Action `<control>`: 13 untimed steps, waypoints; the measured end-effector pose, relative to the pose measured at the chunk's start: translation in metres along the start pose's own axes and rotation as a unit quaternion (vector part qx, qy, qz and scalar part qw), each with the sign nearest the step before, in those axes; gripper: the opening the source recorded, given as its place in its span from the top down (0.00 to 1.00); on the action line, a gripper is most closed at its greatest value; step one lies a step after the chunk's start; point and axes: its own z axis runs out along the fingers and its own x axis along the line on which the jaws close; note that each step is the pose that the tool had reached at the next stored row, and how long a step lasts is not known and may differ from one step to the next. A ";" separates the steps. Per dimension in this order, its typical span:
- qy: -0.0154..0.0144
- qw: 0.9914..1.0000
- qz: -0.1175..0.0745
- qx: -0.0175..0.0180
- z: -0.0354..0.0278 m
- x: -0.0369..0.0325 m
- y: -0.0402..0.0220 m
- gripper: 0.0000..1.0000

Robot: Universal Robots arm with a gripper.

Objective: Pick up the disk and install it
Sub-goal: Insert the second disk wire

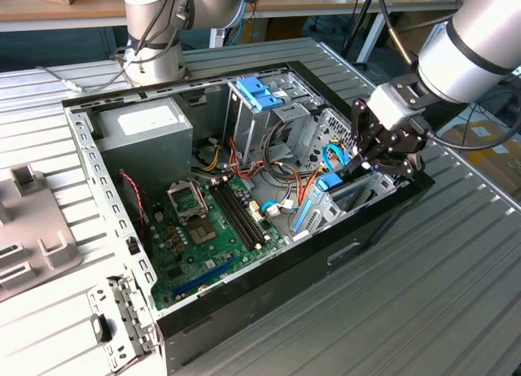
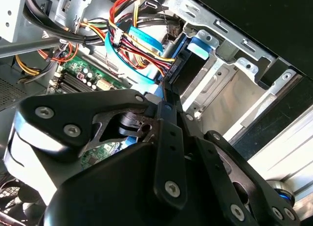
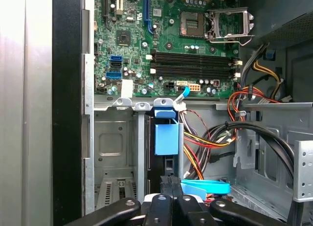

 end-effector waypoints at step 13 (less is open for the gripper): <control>0.000 1.000 0.001 -0.003 -0.0162 -0.0023 -0.0166 0.89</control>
